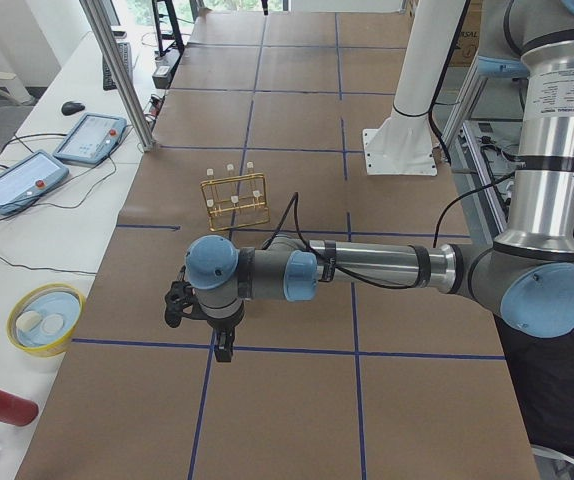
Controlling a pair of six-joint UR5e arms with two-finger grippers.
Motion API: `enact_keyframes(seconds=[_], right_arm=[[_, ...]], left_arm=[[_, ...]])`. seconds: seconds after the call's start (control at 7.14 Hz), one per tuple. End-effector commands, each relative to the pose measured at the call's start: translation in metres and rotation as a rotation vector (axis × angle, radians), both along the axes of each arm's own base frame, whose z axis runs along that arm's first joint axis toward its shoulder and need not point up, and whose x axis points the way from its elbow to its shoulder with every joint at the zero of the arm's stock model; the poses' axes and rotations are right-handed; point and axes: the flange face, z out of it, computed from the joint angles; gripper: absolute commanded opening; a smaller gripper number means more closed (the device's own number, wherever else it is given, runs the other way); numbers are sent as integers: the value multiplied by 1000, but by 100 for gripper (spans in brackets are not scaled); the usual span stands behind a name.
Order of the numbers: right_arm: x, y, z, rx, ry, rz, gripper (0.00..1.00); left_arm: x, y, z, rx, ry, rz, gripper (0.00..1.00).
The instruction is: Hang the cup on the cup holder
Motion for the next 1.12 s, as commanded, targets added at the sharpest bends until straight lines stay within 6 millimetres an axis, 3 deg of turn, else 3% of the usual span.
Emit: enact_keyframes(seconds=[0.0, 0.56, 0.7, 0.98], right_arm=[[0, 0, 0, -1, 0, 1, 100], [0, 0, 0, 0, 0, 0, 100], [0, 0, 0, 0, 0, 0, 100], [0, 0, 0, 0, 0, 0, 100]], left_arm=[[0, -9, -13, 59, -3, -15, 100], [26, -17, -29, 107, 3, -36, 100], [50, -19, -36, 114, 12, -39, 100], [75, -19, -78, 118, 18, -77, 100]])
